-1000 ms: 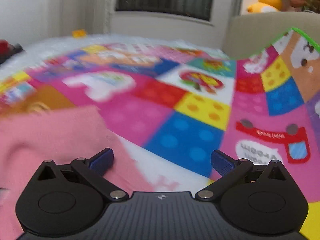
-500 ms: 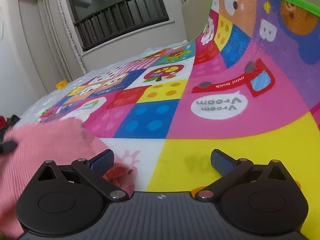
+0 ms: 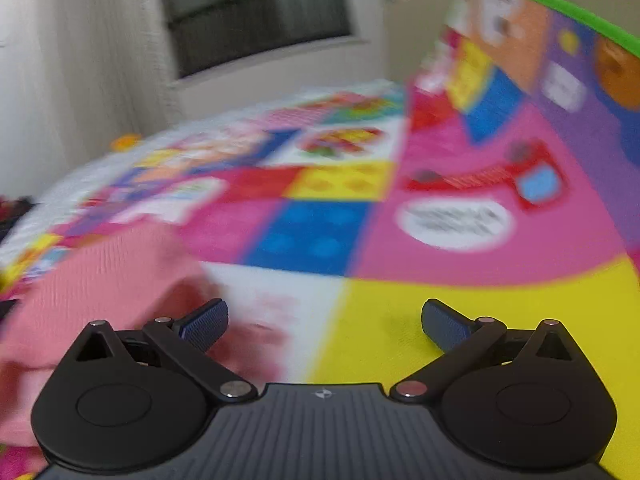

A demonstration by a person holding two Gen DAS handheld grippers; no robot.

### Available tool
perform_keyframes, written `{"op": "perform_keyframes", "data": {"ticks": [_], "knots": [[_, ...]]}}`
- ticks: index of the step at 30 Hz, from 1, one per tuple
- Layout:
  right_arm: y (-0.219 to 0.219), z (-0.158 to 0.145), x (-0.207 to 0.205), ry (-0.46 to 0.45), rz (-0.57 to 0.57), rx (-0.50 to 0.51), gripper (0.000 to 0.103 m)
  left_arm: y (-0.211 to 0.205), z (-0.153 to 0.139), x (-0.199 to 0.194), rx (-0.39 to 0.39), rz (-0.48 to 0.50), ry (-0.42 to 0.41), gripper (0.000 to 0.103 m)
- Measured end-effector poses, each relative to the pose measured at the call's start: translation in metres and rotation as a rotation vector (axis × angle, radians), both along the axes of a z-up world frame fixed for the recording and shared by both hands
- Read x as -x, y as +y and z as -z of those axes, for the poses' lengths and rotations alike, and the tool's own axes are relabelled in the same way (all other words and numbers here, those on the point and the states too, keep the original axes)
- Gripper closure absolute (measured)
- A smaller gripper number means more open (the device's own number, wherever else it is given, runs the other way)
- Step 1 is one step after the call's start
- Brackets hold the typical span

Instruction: Fold clothes

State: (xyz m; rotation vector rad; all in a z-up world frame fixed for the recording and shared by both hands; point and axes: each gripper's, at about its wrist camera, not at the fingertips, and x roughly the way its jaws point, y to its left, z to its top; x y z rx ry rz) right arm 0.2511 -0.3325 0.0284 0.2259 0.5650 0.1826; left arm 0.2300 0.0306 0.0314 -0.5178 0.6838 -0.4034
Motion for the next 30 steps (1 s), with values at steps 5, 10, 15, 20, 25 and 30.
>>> {"op": "perform_keyframes", "data": {"ticks": [5, 10, 15, 20, 25, 30], "knots": [[0.003, -0.005, -0.001, 0.074, -0.098, -0.209, 0.0, -0.024, 0.015, 0.004, 0.147, 0.152, 0.155, 0.012], [0.012, 0.008, 0.008, 0.163, -0.185, -0.189, 0.01, -0.042, 0.023, 0.011, 0.128, 0.228, 0.127, 0.03], [0.036, 0.006, 0.017, 0.148, -0.29, -0.117, 0.043, -0.044, 0.036, -0.003, 0.081, 0.257, 0.104, 0.063], [0.065, 0.005, -0.014, 0.116, -0.286, -0.083, 0.045, -0.03, 0.025, -0.039, -0.023, 0.232, 0.018, 0.064], [0.096, 0.009, -0.076, 0.076, -0.265, -0.033, 0.045, -0.021, 0.017, -0.093, -0.177, 0.188, -0.092, 0.059], [0.101, 0.007, -0.117, 0.127, -0.282, -0.082, 0.04, -0.018, 0.012, -0.13, -0.296, 0.189, -0.18, 0.05]]}}
